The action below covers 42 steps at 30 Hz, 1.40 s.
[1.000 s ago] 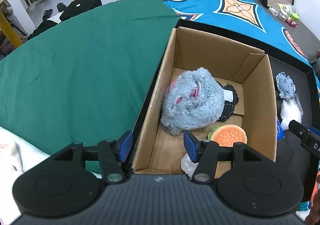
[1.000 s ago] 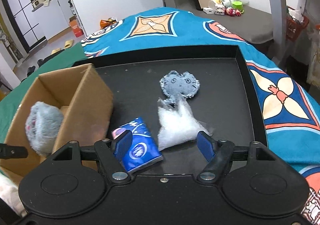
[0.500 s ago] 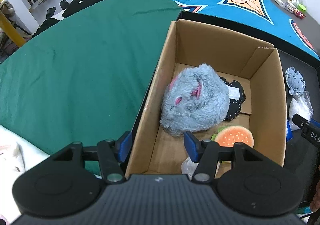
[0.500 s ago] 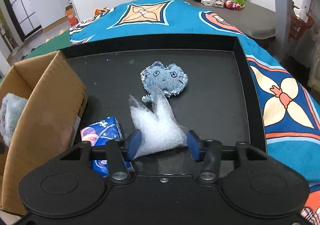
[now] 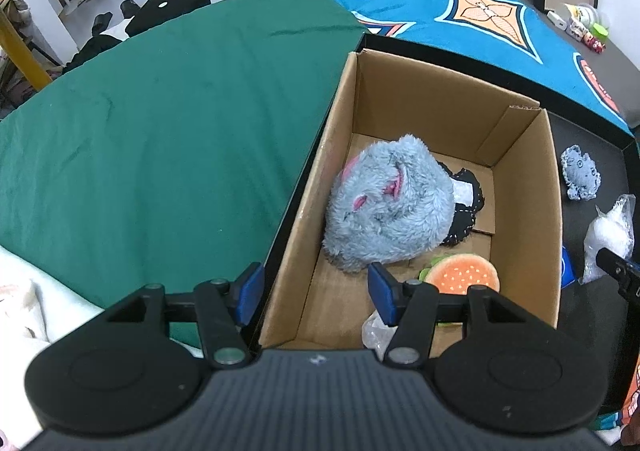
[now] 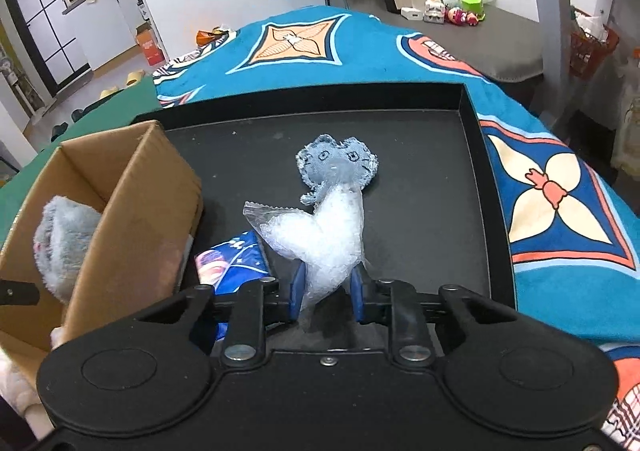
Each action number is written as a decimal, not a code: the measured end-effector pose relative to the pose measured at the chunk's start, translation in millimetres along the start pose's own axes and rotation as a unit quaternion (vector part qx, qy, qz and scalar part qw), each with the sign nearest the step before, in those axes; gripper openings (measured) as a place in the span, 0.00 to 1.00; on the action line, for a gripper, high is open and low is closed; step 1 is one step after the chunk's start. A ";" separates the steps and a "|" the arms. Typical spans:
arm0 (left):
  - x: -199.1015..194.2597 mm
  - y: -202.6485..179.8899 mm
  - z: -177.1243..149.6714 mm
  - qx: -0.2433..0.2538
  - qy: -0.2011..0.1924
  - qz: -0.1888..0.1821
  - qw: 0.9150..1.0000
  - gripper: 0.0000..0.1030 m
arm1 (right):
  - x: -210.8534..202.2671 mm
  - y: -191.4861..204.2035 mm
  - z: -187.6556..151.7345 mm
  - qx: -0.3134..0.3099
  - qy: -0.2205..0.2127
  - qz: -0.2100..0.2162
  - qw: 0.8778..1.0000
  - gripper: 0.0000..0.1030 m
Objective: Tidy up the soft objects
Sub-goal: 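Carry the bubble-wrap bag into the box and release it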
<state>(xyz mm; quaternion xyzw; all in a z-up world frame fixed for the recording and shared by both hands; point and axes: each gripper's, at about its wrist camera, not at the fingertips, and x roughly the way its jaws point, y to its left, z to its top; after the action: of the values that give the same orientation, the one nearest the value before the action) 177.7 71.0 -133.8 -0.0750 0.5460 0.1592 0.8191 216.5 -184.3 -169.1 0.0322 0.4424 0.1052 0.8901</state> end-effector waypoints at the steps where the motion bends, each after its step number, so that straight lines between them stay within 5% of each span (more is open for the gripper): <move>1: -0.8 0.8 -0.2 -0.001 -0.001 -0.002 1.000 0.54 | -3.2 1.7 -0.3 -0.001 -0.002 0.000 1.000 0.23; 25: -5.7 26.5 -2.8 -0.036 -0.007 -0.047 0.998 0.54 | -59.3 60.8 14.3 -0.042 -0.055 0.002 0.998 0.23; 42: 2.4 50.0 -5.0 -0.064 -0.012 -0.094 0.993 0.50 | -52.6 119.7 30.3 -0.091 -0.061 0.026 0.994 0.23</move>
<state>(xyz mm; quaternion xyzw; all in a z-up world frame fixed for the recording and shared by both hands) 157.1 116.9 -135.4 -0.1762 0.5154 0.1165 0.8305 190.7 -77.8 -91.6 -0.0309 0.3744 0.1661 0.9117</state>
